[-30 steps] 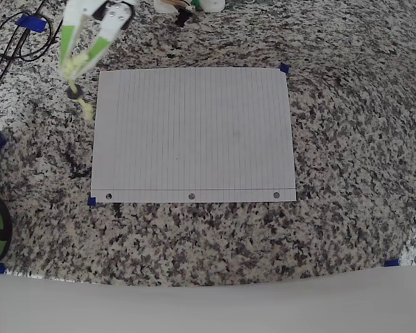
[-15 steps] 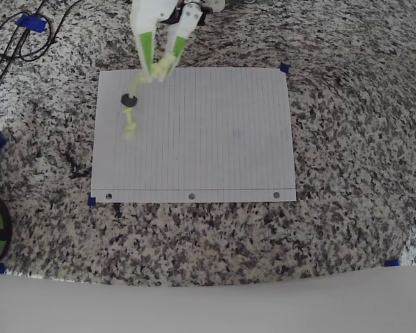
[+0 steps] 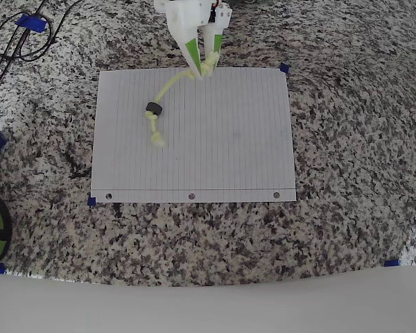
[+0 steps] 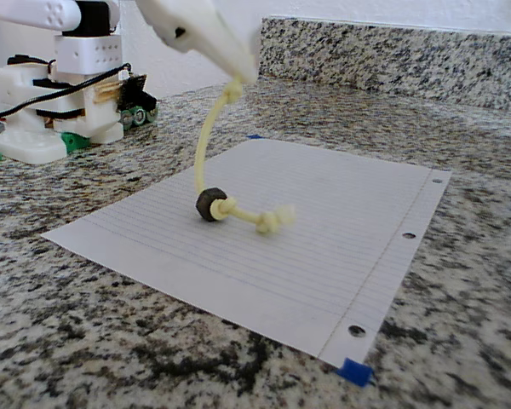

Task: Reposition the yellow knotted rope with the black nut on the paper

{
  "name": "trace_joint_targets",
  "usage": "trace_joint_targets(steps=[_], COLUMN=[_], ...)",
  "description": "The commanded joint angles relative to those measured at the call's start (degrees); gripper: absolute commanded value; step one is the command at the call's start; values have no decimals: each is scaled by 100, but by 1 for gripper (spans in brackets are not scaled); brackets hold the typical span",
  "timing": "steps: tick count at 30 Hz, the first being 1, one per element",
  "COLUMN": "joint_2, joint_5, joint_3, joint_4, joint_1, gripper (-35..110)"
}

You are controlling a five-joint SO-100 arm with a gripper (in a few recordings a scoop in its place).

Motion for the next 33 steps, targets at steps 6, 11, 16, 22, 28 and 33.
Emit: trace_joint_targets(steps=[6, 11, 16, 22, 28, 33], joint_2=[79, 193, 369, 606, 624, 650], joint_5=[-1670, -3015, -4307, -4729, -5238, -5238], joint_3=[97, 114, 220, 615, 650, 659], joint_4=[97, -193, -571, -782, -905, -958], joint_1=[-686, -940, -1116, -1072, -1028, -1055], gripper=[0, 0, 0, 0, 47, 66])
